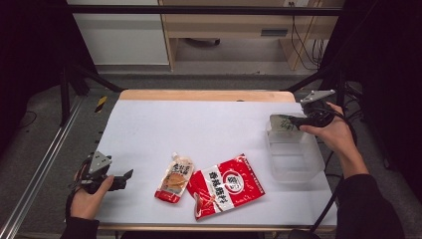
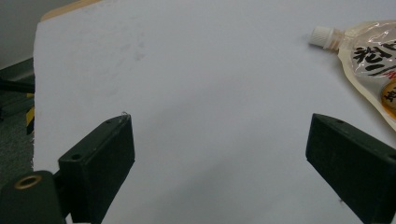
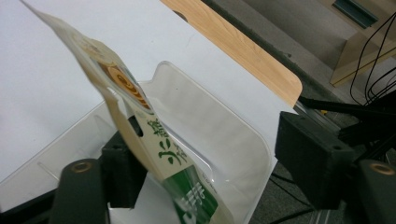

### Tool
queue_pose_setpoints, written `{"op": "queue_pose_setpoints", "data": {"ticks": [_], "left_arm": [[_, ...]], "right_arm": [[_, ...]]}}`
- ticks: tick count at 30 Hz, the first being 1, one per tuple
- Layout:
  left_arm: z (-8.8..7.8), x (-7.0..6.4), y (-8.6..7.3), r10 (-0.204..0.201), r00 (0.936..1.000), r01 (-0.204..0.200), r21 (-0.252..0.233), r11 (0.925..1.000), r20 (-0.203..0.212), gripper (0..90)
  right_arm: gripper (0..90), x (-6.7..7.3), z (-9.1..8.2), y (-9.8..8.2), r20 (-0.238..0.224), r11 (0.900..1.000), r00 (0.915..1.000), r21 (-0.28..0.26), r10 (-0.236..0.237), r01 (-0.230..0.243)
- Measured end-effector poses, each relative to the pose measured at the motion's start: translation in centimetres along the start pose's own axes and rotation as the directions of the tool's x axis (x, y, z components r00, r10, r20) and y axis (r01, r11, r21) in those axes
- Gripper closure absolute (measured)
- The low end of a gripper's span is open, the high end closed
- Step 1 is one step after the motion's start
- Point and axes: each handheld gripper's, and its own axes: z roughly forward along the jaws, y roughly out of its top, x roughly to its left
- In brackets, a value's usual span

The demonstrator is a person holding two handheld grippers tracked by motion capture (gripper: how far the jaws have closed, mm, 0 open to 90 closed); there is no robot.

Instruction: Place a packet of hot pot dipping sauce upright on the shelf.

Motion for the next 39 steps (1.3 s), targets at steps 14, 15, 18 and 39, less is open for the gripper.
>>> {"op": "queue_pose_setpoints", "data": {"ticks": [14,15,18,39], "left_arm": [[0.0,0.0,0.1,0.007,1.0,-0.007,-0.003,1.0,0.003,8.1],[0.0,-0.1,0.1,0.004,1.0,-0.004,-0.007,1.0,0.003,8.1],[0.0,-0.3,0.1,0.009,0.9999,-0.009,-0.007,0.9999,0.006,8.1],[0.0,-2.9,1.0,0.067,0.9947,-0.066,-0.009,0.9978,0.079,7.4]], "right_arm": [[15.2,2.3,-1.5,-0.2,-0.025,0.999,0.999,-0.015,-0.037,0.037],[14.8,2.5,-1.8,-0.2,-0.024,0.999,0.9988,-0.025,-0.042,0.042],[13.5,3.1,-2.9,0.2,-0.014,0.997,0.9988,-0.055,-0.048,0.047],[14.2,14.3,-8.8,4.8,-0.021,0.965,0.9915,-0.233,-0.128,0.12]]}}
